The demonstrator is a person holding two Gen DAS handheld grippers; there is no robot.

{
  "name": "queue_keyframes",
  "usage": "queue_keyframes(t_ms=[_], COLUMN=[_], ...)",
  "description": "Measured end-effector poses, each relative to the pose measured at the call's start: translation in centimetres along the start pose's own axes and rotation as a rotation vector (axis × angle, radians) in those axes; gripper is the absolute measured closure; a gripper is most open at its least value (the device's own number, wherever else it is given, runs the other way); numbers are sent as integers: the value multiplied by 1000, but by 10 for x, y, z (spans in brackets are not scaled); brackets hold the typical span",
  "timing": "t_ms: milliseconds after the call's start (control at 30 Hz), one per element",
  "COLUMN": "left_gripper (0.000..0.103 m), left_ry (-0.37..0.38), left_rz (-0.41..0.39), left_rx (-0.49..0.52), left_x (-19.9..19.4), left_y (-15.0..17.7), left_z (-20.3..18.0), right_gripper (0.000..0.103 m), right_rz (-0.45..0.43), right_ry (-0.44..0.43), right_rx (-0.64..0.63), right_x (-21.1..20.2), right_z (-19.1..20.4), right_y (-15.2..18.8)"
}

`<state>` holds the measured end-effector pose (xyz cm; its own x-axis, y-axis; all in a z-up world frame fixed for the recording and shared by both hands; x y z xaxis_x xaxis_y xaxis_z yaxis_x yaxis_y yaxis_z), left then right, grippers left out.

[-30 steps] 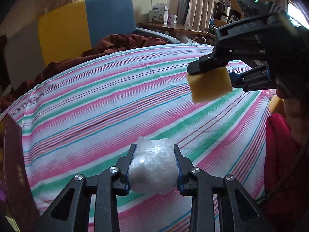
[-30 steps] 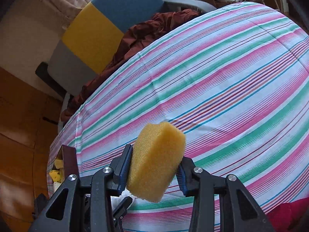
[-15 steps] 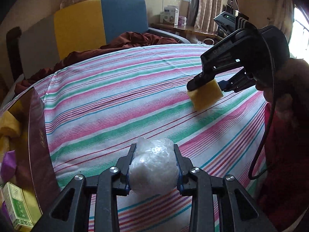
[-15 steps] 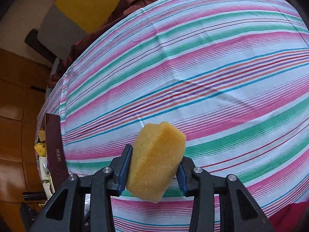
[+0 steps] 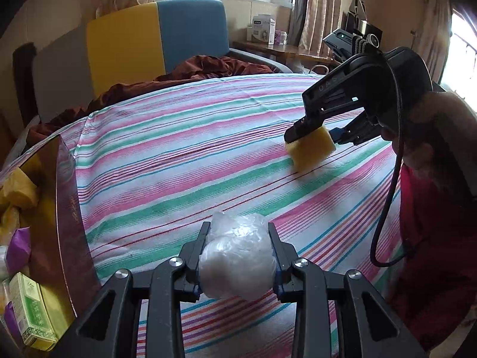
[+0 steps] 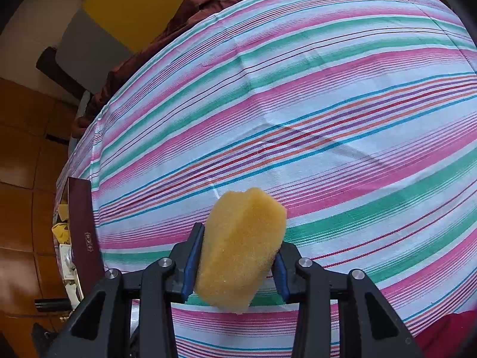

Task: Organize objects
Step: 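Carry the wrapped ball into the gold tray and open the left tool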

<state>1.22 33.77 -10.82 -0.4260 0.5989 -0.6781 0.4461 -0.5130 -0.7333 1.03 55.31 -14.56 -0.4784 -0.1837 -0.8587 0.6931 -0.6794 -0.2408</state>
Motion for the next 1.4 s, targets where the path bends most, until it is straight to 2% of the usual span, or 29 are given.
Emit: queue_keyframes(t_ms=[233,367,567,700,833,967,1067,1133,1200,1267,1400], left_gripper=[69,69,69,69,69,68,62,53,37,30,29], left_ry=[-7,-19,-81,-168,-222,-246,-266,-280,-277,-283,-311], left_rz=[-24,-50,-98,-106,-59,-13,9,15,2,-16,-47], left_rx=[-39,-89,-268,-402,-501,-563,-574,-581,-593,-592,-596], left_x=[-23,-42,-83,-102,-103,-95,-86,-83,-86,-92,-107], left_y=[-5,-13,-17,-4,19,38,43,44,46,47,52], left_z=[11,32,110,180,231,257,264,268,269,269,272], right_gripper=[62,62,62,62,62,62,62,62,62,62,62], right_rz=[0,-2,-6,-8,-13,-13,-14,-14,-17,-19,-33], right_ry=[0,1,5,8,12,13,14,14,17,23,44], right_rx=[0,0,-4,-4,-3,-3,-3,-2,-5,-10,-23], right_x=[0,0,-1,-1,-2,-2,-2,-3,-4,-4,-5], right_z=[0,-1,-2,-2,-3,-3,-3,-4,-4,-4,-2], right_y=[0,-1,-2,-4,-4,-4,-4,-4,-4,-4,-5])
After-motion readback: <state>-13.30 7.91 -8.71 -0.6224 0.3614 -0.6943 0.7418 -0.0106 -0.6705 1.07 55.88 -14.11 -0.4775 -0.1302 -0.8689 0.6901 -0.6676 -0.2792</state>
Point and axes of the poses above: each gripper's, at about its wrist camera, not at the fingertips, and x roughly the way its jaws point, z to its left, y to its underside, the point moved 5 cm from there along x, roughly the way its jaws point, and after that the axes turned 5 degrees about -z, right-handed, at the moved point
